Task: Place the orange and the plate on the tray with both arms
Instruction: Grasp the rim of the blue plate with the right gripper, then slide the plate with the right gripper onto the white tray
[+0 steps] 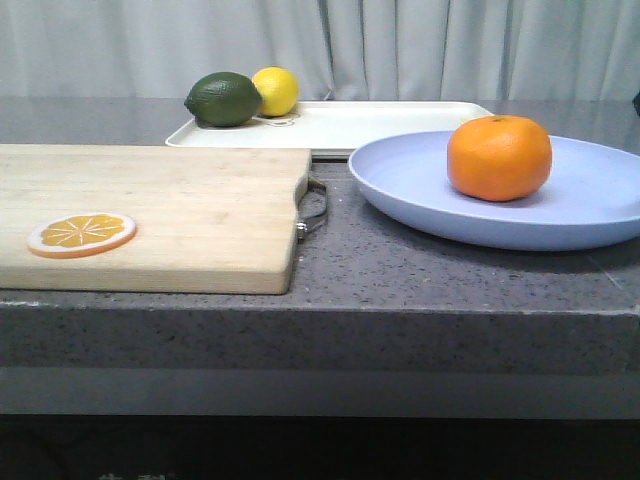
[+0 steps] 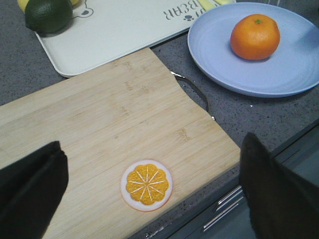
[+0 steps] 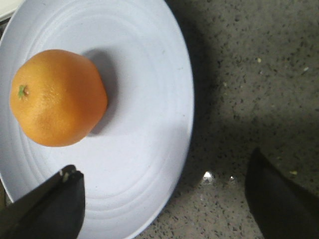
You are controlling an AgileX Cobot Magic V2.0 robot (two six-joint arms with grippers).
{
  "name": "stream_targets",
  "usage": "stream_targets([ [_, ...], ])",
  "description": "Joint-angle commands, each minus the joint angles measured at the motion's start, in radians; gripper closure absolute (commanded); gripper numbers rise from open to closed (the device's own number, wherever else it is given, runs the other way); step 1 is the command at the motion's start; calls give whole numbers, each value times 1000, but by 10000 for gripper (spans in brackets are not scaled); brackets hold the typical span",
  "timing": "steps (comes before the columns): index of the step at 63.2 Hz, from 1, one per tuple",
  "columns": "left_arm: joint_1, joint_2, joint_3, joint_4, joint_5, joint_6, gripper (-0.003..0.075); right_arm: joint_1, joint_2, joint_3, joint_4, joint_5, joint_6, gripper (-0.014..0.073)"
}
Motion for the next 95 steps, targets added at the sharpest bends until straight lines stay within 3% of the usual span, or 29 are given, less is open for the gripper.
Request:
stream_targets([
  [1,2,-6,-27,4,-88,-7,47,11,-21,2,61,-39,-17,-59],
  [28,2,-6,-27,6,-107,-7,47,85,66,27,159,-90,-17,-48],
  [32,2,-6,-27,6,-107,-7,47,85,68,27,159,-90,-17,-5],
  [46,2,-6,-27,6,-107,-7,47,85,68,27,161,-103,-17,313],
  [55,2,-6,-27,6,-107,-7,47,84,68,27,161,-116,-17,460],
  [81,2,-6,-27,6,-107,-7,47,84,68,26,178,-125,2,664],
  [95,2,-6,-27,6,-107,-7,47,84,95,-100,216,-75,38,653],
])
